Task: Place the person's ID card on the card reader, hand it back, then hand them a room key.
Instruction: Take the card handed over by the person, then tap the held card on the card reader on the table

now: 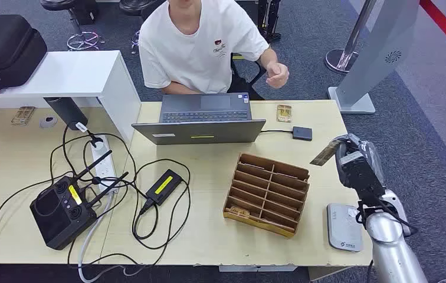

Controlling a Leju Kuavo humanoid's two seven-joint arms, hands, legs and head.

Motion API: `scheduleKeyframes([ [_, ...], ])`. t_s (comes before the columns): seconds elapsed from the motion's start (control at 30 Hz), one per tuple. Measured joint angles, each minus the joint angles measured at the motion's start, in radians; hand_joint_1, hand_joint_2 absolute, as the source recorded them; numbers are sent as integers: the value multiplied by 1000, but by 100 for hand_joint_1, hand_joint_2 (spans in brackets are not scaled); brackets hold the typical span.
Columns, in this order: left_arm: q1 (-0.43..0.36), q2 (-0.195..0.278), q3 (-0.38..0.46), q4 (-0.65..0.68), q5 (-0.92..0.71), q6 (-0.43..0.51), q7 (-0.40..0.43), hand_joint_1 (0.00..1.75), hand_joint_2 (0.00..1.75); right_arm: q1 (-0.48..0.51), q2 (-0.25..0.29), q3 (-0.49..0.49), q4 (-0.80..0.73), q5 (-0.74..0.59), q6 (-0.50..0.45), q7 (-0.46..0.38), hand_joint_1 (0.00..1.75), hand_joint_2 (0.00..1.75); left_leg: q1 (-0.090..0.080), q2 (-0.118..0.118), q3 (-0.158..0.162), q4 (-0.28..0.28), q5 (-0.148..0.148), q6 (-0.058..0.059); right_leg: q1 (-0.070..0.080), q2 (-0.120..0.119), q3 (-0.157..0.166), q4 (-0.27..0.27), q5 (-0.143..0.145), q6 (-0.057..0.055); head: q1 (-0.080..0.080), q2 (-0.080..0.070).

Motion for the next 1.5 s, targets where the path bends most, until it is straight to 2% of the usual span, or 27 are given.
scheduleKeyframes([
  [0.6,0,0,0,0,24,2,-3,0,175,225,-4,-172,-150,-57,4,-80,175,175,0,1,0,0,0,0,0,1,0,0,0,0,0,0],
  [1.23,0,0,0,0,27,2,-3,0,175,251,-4,-202,-166,-57,7,-80,175,175,0,0,0,0,0,0,0,1,-1,0,0,0,0,0],
  [1.5,0,0,0,0,35,3,-6,0,175,294,-1,-231,-155,-36,18,-109,175,175,0,0,0,0,0,0,0,0,-1,0,0,0,0,0],
])
